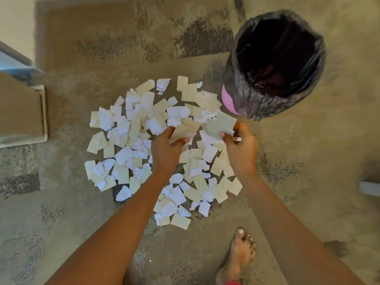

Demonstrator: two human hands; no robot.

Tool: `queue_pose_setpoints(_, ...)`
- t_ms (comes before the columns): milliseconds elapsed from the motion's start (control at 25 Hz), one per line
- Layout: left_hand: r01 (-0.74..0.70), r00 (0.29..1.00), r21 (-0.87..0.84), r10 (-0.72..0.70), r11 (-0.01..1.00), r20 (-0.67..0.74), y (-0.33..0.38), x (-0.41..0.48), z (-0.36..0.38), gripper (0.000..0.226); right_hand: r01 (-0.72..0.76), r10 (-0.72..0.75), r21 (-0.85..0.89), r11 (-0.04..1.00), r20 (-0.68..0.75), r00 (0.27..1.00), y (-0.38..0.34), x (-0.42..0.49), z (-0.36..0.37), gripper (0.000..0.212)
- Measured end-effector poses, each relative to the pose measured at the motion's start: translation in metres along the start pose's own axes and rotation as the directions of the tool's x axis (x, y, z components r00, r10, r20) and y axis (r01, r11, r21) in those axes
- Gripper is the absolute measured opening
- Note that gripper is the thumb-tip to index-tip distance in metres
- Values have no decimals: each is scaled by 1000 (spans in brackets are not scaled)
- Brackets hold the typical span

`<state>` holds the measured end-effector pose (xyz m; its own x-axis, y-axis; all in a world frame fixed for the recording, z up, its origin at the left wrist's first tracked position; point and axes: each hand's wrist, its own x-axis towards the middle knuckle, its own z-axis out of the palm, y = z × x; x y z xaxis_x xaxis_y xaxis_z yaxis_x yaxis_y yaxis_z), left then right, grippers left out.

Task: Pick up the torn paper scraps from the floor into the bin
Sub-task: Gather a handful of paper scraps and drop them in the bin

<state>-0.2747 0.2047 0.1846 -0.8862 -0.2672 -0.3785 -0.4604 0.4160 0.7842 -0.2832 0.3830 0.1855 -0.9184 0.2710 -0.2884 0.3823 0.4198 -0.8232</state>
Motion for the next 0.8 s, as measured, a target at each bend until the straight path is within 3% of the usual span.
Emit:
queue_pose_setpoints(200, -169, 986, -85, 169, 982, 2, 109, 30, 54, 21, 63, -42, 82, 995, -229, 973, -35, 64, -75, 15)
queue_pose_setpoints(360, -249, 969, -80, 248, 965, -17, 161, 56, 101, 30, 15, 14, 82, 996, -347, 938, -37, 106, -109, 18)
queue_pose_setpoints(640, -331, 944, 45, 329, 943, 34, 197, 89, 160, 25, -51, 13, -111, 993, -325, 946, -31, 148, -130, 18)
queue_pose_setpoints(800, -348, 937, 91, 345, 933, 51, 199, 98, 175, 20, -42, 5, -121, 992, -289, 957, -27, 159, -129, 16)
